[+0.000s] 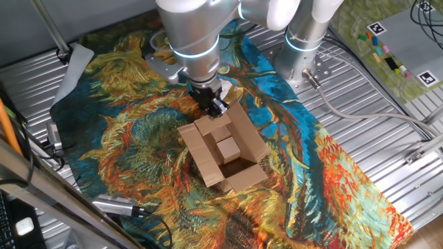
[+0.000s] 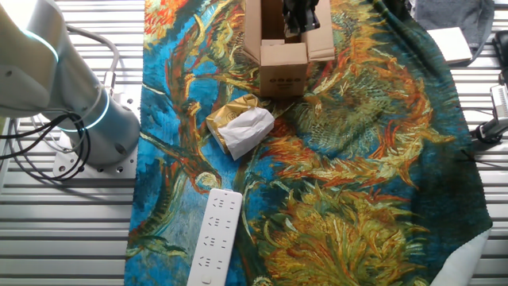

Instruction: Cover the box

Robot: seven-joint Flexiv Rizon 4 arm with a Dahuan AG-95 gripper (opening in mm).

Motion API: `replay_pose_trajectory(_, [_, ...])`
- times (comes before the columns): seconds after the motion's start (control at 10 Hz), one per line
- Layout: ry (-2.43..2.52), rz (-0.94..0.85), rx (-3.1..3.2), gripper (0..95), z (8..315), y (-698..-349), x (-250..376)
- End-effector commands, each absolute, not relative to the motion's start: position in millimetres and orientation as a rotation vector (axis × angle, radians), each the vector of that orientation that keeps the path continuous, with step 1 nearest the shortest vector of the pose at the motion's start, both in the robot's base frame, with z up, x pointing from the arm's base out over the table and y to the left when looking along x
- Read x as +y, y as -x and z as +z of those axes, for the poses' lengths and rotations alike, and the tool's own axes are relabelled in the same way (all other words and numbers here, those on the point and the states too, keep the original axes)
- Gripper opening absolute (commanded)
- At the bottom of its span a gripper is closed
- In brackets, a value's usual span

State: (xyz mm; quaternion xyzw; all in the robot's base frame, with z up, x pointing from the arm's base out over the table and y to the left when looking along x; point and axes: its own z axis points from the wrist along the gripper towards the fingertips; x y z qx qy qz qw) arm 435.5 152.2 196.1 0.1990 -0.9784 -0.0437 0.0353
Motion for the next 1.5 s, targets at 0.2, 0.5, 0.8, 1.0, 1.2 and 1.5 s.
replay_pose_trajectory(0.2, [-0.736, -0.166, -2.967, 0.0, 196.5, -435.5, 152.0])
replay_pose_trajectory(0.5, [-0.752, -0.159, -2.962, 0.0, 196.5, -435.5, 152.0])
replay_pose_trajectory(0.8, [-0.774, -0.162, -2.957, 0.0, 196.5, -435.5, 152.0])
replay_pose_trajectory(1.0, [-0.760, -0.184, -2.956, 0.0, 196.5, -435.5, 152.0])
replay_pose_trajectory(1.2, [-0.750, -0.189, -2.950, 0.0, 196.5, -435.5, 152.0])
replay_pose_trajectory(1.5, [-0.592, -0.182, -2.987, 0.0, 199.2, -428.0, 220.1])
